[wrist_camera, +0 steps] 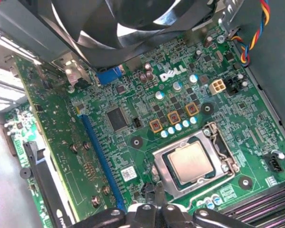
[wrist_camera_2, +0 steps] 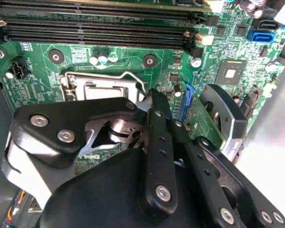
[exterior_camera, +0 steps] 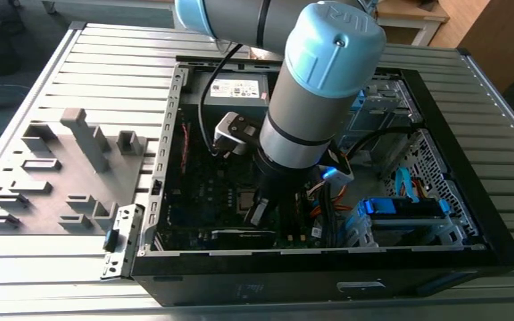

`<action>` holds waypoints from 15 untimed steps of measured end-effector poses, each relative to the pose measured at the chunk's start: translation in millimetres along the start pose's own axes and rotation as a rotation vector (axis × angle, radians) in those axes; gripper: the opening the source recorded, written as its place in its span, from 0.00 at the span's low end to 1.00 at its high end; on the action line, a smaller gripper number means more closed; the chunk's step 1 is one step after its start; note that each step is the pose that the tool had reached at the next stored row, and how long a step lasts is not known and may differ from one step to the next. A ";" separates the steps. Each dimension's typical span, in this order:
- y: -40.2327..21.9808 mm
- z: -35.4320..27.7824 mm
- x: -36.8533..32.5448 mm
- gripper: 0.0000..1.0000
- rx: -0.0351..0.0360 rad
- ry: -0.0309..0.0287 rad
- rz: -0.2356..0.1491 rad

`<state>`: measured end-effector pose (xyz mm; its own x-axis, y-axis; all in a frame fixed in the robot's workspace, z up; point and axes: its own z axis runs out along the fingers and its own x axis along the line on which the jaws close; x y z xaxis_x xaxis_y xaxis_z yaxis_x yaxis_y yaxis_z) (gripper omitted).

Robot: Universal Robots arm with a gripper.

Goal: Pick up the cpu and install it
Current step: 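Install the first cpu locking lever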

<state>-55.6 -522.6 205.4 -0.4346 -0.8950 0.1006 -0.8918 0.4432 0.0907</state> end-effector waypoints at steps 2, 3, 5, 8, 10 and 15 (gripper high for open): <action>0.0 -0.1 0.0 0.11 0.0000 0.0002 0.000; -0.1 -0.1 0.3 0.11 0.0000 0.0004 0.000; -0.7 0.0 1.4 0.11 0.0000 0.0003 0.000; -1.3 0.1 2.7 0.11 0.0000 0.0002 0.001; -1.5 0.6 2.9 0.11 -0.0001 0.0000 0.001; -1.8 2.7 2.8 0.11 -0.0001 0.0003 0.002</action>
<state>-55.6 -526.0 202.9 -0.4360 -0.8943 0.1010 -0.8911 0.4447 0.0907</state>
